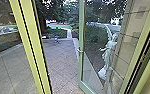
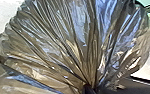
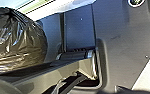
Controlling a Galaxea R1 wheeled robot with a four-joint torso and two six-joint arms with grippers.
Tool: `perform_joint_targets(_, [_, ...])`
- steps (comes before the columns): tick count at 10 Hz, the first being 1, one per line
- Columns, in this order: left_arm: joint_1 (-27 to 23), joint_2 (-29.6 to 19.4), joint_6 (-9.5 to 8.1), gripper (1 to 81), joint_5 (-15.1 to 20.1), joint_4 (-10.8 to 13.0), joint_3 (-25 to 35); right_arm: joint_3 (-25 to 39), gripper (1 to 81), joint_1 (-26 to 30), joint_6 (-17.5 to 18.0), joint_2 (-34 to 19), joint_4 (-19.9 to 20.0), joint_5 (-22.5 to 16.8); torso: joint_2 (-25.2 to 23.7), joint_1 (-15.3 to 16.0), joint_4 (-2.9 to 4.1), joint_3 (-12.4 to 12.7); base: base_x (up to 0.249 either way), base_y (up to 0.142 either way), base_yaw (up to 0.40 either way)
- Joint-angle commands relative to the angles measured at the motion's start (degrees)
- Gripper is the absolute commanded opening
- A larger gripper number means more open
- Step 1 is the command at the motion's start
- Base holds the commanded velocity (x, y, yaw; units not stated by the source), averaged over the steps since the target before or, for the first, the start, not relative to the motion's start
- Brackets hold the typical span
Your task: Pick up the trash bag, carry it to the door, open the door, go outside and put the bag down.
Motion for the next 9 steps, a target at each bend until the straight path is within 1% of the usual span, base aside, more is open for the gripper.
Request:
perform_joint_targets(1, [-2.6,-0.4,0.22,1.0,4.3,0.3,0.6,1.3,81.1,2.8,-0.2,0.3,-0.4,-1.1,0.0,0.0,0.00,0.0,0.000,-0.100,0.000])
perform_joint_targets(5, [-2.6,-0.3,0.22,1.0,4.3,0.3,0.6,1.0,81.1,2.8,-0.2,0.4,-0.4,-1.0,0.0,0.0,0.00,0.0,0.000,-0.105,0.000])
perform_joint_targets(9, [-2.6,-0.3,0.22,1.0,4.3,0.3,0.6,1.0,81.1,2.8,-0.3,0.5,-0.4,-1.0,0.0,0.0,0.00,0.0,0.000,-0.123,0.000])
